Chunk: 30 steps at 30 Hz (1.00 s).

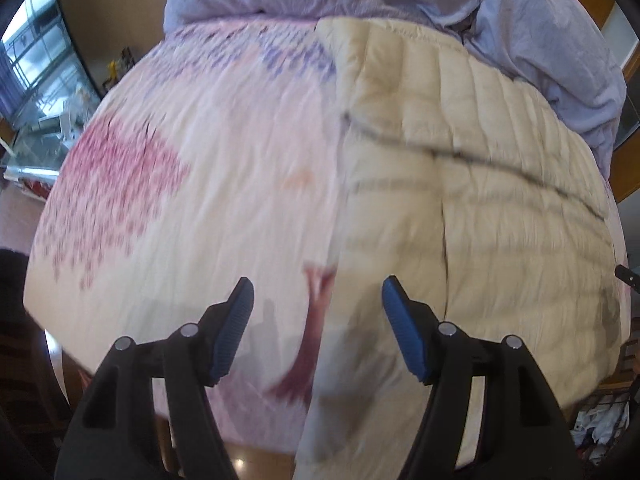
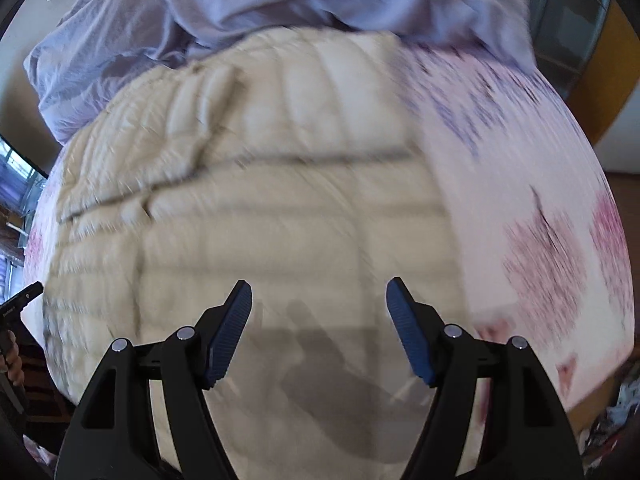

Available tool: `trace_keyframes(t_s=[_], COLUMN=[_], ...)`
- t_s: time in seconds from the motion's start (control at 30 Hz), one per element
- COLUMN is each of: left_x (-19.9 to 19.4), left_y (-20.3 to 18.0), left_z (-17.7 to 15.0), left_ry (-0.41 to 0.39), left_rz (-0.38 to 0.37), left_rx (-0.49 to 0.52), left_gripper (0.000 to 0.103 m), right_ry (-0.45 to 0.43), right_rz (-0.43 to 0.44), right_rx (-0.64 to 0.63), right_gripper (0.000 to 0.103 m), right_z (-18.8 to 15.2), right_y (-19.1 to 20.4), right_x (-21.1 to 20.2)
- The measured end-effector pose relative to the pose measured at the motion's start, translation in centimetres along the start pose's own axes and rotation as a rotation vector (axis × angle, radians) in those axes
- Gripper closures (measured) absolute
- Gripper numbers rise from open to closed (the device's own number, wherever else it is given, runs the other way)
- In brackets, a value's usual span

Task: Fold large clothes
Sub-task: 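Fold the hem toward the collar with both grippers, then pinch the edge of the folded jacket with both grippers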

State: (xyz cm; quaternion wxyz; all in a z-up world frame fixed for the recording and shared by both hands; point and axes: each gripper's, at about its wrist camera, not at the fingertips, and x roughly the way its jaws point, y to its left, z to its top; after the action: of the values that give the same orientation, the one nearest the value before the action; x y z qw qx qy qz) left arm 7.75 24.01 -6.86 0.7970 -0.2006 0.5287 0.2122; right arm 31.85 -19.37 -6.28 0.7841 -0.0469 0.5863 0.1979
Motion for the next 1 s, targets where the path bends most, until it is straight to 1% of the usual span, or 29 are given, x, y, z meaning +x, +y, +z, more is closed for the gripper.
trace_keyframes(t_s=[0.13,0.2,0.3,0.43,0.5,0.57,0.6,0.67,0.83,0.9,0.93,0.97,1.0], left_x=[-0.3,-0.4,-0.2,0.0,-0.1,-0.1,-0.2,-0.3,-0.6,-0.8,-0.8,-0.8,-0.9], left_y=[0.5,0.5,0.3,0.1,-0.1,-0.3,-0.4,-0.6,-0.9,-0.7,-0.7,-0.7,-0.7], left_z=[-2.8,-4.0,-5.6,-7.2,-7.4,-7.5,-7.6,-7.9,-8.6,-8.9,-8.9,-9.0,-9.1], left_ry=[0.022,0.033,0.053,0.067,0.068,0.07,0.072,0.073,0.073,0.076,0.077,0.079,0.08], left_rz=[-0.037,-0.058,-0.077,-0.08,-0.08,-0.08,-0.081,-0.086,-0.092,-0.101,-0.104,-0.107,-0.112], left_rx=[-0.025,-0.041,-0.048,-0.05,-0.048,-0.044,-0.042,-0.039,-0.036,-0.042,-0.044,-0.046,-0.047], left_gripper=[0.036,0.036,0.036,0.037,0.038,0.042,0.044,0.047,0.053,0.059,0.06,0.065,0.071], right_ry=[0.037,0.058,0.087,0.115,0.125,0.136,0.142,0.156,0.174,0.175,0.175,0.165,0.158], right_rz=[-0.002,-0.004,-0.003,0.05,0.076,0.112,0.134,0.171,0.214,0.227,0.232,0.245,0.249], right_rx=[0.073,0.102,0.121,0.148,0.146,0.142,0.137,0.121,0.093,0.097,0.098,0.094,0.091], right_gripper=[0.032,0.032,0.032,0.032,0.035,0.045,0.048,0.059,0.068,0.072,0.077,0.084,0.086], right_z=[-3.3,-4.7,-6.5,-7.9,-8.3,-8.5,-8.6,-8.8,-9.2,-9.1,-9.0,-8.9,-9.2], right_y=[-4.4,-5.9,-7.6,-8.7,-8.7,-8.4,-8.2,-7.6,-6.2,-6.1,-6.0,-5.9,-6.3], right_x=[-0.9,-1.0,-1.0,-0.9,-0.8,-0.6,-0.6,-0.4,-0.2,0.0,0.1,0.1,-0.3])
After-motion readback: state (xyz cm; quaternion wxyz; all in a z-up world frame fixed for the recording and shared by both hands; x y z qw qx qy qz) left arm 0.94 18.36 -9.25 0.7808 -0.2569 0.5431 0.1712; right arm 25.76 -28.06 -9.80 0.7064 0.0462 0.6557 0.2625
